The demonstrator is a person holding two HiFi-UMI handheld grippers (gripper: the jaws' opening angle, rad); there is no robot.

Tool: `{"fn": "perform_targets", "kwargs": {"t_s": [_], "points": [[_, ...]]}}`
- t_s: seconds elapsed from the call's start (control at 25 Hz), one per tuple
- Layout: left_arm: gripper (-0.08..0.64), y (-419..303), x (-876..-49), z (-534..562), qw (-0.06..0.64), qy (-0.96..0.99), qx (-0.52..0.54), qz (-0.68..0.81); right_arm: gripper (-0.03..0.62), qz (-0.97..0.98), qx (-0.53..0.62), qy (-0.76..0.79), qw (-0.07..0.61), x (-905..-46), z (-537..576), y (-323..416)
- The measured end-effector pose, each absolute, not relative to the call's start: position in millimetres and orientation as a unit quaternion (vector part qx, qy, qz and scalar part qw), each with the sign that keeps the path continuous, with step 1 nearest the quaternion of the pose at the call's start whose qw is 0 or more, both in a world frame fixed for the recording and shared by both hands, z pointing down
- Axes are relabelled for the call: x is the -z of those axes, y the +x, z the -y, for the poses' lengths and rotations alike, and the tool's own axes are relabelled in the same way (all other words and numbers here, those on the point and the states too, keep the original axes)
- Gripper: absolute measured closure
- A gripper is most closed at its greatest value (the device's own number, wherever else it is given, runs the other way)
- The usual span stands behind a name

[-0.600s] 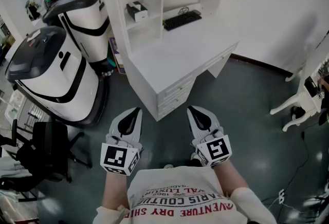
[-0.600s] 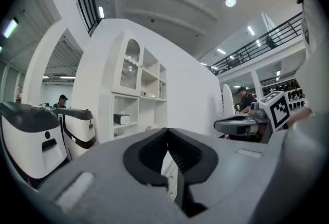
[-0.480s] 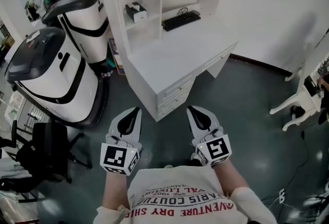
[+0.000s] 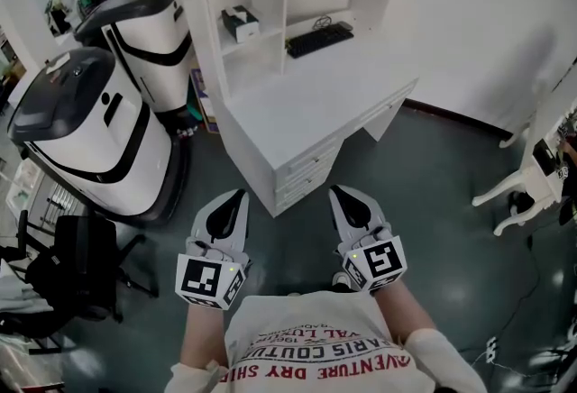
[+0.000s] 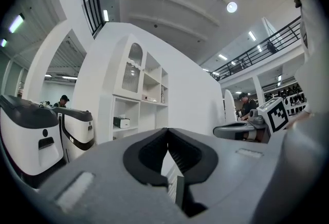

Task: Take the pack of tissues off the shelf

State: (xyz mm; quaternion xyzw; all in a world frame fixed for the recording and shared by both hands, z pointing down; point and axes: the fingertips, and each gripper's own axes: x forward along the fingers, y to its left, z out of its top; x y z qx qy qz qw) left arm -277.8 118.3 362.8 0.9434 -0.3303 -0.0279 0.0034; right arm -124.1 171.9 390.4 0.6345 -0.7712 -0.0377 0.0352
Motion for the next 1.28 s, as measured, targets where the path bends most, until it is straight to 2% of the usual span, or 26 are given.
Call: {"fn": "perform_targets", "kwargs": {"t_s": [0.04,0.08,0.12,0.16,0.28,0.64,1.28], "points": [[0.546,-276.8,-360.0,-117.3,0.003,0.943,0.037,0.331,0.591,0.771,0.038,0.634,0.035,-390.7,-170.2,-123.0],[0.407,-274.7,-357.5,-116.0,0.001,0.943,0.044,0.33,0.591,0.772,0.038,0.634,0.036,-391.3,-168.5,-122.0],[0.199,-272.1,-355.6,-114.2,-0.002,0.943,0.047,0.33,0.591,0.772,0.038,0.633,0.037,-392.7,-166.7,-120.8],[0.126,-270.3,-354.9,-111.3,-0.004,0.942,0.047,0.333,0.591,0.772,0.036,0.633,0.04,-394.7,-165.0,-119.4],[0.091,-268.9,-358.6,-98.4,0.001,0.932,0.046,0.358,0.591,0.774,0.028,0.63,0.046,-402.1,-158.4,-113.2],[0.092,-240.2,-376.2,-55.5,0.021,0.915,0.036,0.401,0.591,0.799,0.024,0.6,0.046,-417.7,-112.7,-72.2],[0.098,-68.6,-372.0,55.1,0.021,0.856,0.014,0.517,0.591,0.867,0.019,0.494,0.054,-405.9,29.6,104.5]]}}
